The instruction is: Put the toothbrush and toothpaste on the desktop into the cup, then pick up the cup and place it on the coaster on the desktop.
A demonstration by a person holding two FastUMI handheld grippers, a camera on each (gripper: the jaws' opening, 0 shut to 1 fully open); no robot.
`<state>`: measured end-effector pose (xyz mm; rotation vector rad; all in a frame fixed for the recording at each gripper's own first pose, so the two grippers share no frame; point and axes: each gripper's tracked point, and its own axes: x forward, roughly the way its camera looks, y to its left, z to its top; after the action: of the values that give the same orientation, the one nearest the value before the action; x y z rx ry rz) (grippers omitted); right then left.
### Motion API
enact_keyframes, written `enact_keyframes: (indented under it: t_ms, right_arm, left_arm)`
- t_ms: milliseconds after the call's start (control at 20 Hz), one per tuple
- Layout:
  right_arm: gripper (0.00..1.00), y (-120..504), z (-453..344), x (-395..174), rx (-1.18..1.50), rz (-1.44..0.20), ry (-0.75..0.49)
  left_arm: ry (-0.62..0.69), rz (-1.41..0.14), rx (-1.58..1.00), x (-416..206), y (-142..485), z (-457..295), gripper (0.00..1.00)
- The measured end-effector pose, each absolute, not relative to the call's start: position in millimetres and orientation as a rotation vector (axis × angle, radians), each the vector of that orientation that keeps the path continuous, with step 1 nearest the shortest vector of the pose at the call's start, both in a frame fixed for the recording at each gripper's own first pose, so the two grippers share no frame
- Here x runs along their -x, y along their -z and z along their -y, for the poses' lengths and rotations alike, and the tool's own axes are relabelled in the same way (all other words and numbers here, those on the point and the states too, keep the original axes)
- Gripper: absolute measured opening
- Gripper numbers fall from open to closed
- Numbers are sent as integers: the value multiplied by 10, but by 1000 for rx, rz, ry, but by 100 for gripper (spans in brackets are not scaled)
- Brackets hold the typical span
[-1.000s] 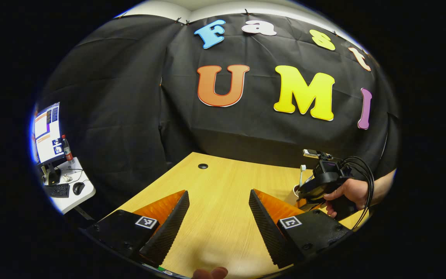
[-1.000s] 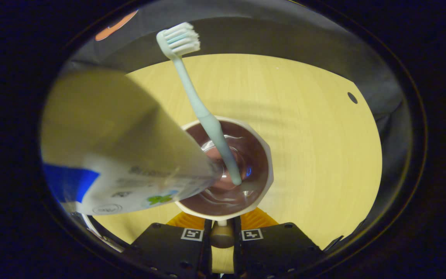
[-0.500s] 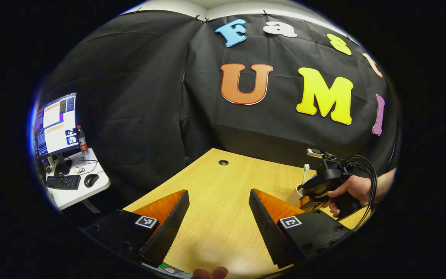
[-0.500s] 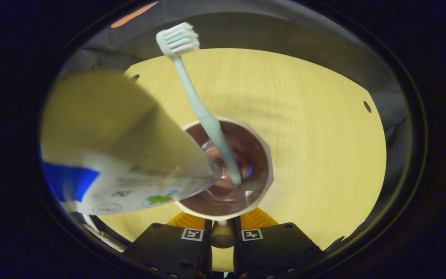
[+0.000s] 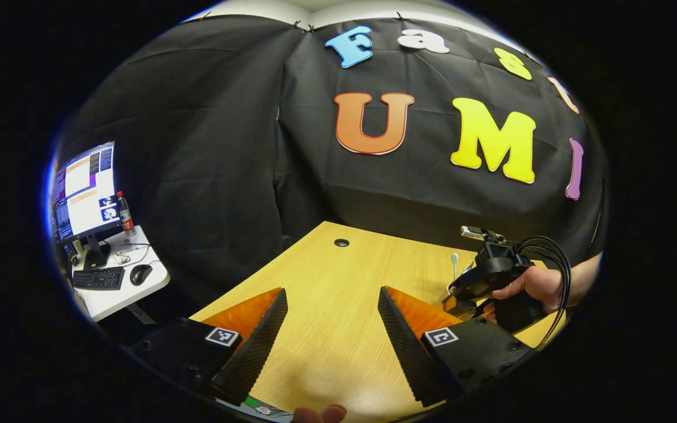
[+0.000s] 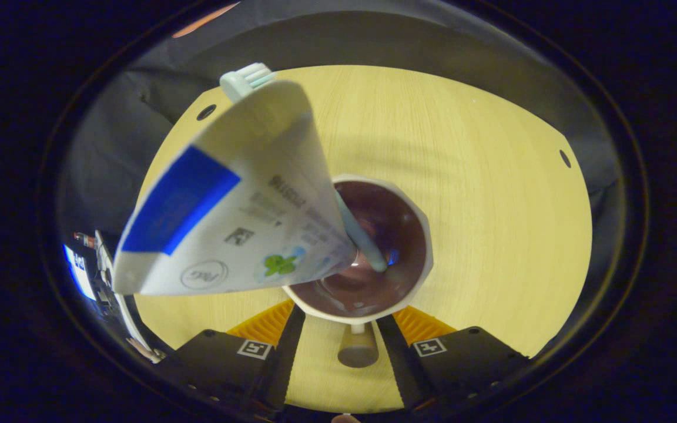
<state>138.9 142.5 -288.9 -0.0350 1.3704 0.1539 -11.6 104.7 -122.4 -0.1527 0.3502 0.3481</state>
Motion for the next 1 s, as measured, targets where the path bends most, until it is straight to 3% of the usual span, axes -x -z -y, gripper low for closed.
enact_keyframes:
  t_ms: [350, 700, 1000]
  right_arm:
    - [86, 2832, -1181, -1152, 13, -1353, -117]
    - [86, 2828, -750, -604, -61, -1361, -52]
    - [89, 2476, -221, -482, -18, -1227, -15]
  left_arm:
    - [-286, -350, 103, 80, 1194, -864, 99]
    - [-169, -354, 82, 45, 1175, -477, 98]
    - [-73, -319, 74, -120, 1014, -118, 98]
